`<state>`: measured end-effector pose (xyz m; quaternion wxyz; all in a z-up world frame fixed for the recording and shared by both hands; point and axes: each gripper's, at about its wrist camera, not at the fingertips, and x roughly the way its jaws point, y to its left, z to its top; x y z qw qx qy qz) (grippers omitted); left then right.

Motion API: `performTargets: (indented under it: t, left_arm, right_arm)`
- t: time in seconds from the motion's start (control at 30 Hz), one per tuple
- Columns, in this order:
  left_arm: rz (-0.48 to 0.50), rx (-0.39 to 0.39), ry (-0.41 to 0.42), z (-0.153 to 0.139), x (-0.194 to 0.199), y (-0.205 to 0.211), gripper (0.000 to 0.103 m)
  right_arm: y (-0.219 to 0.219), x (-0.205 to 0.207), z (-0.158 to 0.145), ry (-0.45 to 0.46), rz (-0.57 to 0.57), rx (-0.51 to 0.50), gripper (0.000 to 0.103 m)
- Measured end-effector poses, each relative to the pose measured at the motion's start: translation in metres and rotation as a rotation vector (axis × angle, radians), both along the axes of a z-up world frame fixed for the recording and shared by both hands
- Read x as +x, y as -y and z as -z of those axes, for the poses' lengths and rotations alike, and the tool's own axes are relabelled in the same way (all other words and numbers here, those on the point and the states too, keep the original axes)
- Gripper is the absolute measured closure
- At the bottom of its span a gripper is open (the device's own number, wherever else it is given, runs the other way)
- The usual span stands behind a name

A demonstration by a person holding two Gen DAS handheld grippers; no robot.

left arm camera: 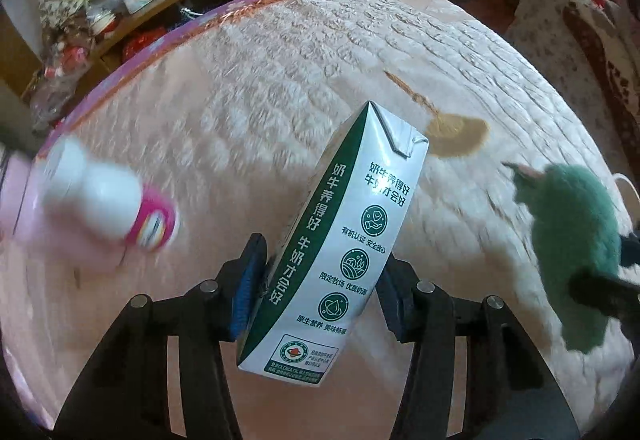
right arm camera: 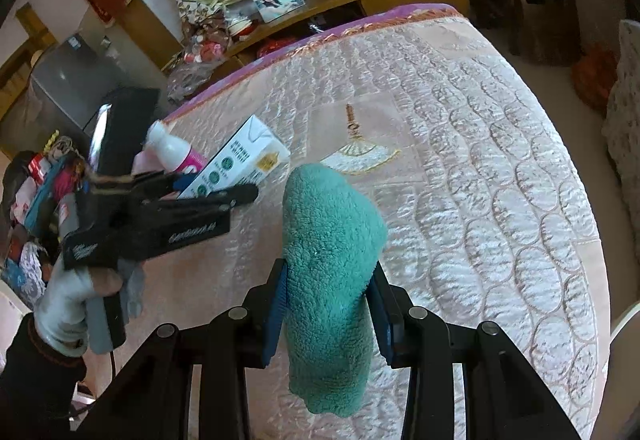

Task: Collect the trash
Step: 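Carry the milk carton and green towel in both grippers over the bucket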

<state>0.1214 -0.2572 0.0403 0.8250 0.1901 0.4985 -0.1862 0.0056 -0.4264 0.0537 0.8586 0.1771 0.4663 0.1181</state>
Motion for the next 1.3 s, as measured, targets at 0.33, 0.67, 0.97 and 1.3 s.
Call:
performTargets:
  t: [0.33, 0.67, 0.97, 1.3]
  left_arm:
    - [-0.037, -0.066, 0.019, -0.026, -0.082, -0.022, 0.053]
    - [-0.037, -0.129, 0.089, -0.056, -0.150, -0.020, 0.053]
    - [0.071, -0.206, 0.099, -0.078, -0.205, 0.033, 0.053]
    - [0.221, -0.259, 0.044, -0.083, -0.246, 0.119, 0.053]
  right_arm:
    - [-0.028, -0.033, -0.014, 0.018, -0.040, -0.027, 0.066]
    - [-0.024, -0.088, -0.035, 0.064, -0.017, -0.021, 0.066]
    - [0.018, -0.143, -0.047, 0.067, 0.051, -0.077, 0.066]
    - [0.100, -0.196, -0.047, 0.043, 0.209, -0.106, 0.066]
